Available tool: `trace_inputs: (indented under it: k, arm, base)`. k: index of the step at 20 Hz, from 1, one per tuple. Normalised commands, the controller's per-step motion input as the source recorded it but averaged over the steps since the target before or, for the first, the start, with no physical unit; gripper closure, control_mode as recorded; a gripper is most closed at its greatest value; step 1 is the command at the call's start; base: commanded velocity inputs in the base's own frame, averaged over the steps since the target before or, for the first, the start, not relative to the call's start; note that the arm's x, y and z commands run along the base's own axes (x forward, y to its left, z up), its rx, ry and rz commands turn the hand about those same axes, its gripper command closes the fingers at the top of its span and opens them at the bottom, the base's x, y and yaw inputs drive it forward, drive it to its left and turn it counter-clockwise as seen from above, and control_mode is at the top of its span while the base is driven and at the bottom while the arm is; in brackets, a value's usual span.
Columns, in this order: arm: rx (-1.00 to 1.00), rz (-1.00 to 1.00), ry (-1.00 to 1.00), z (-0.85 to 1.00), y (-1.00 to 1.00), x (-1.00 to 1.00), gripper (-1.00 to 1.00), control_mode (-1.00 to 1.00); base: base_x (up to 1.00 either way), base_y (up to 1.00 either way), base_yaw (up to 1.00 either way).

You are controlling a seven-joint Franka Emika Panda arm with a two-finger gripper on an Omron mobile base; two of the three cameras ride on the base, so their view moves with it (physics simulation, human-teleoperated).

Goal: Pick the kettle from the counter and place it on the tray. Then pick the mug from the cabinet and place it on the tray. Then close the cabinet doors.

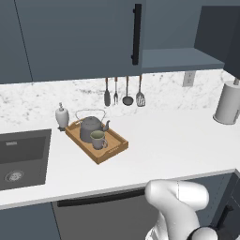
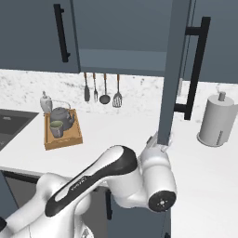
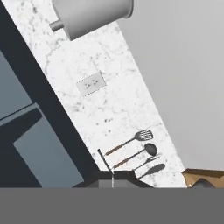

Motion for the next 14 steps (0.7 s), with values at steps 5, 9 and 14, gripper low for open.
trace_inputs:
  k: [5, 9, 14]
  arm:
    - [0.13, 0.00, -0.19, 0.00, -0.20, 0.00, 1.00, -1.00]
    - [0.28, 0.00, -0.21, 0.00, -0.34, 0.00, 1.00, -1.00]
    - [0.23, 0.00, -0.28, 0.01, -0.27, 0.00, 1.00, -1.00]
  base:
    - [0.00, 0.00, 0.00]
    - [0.00, 0.00, 0.00]
    - [0.00, 0.00, 0.00]
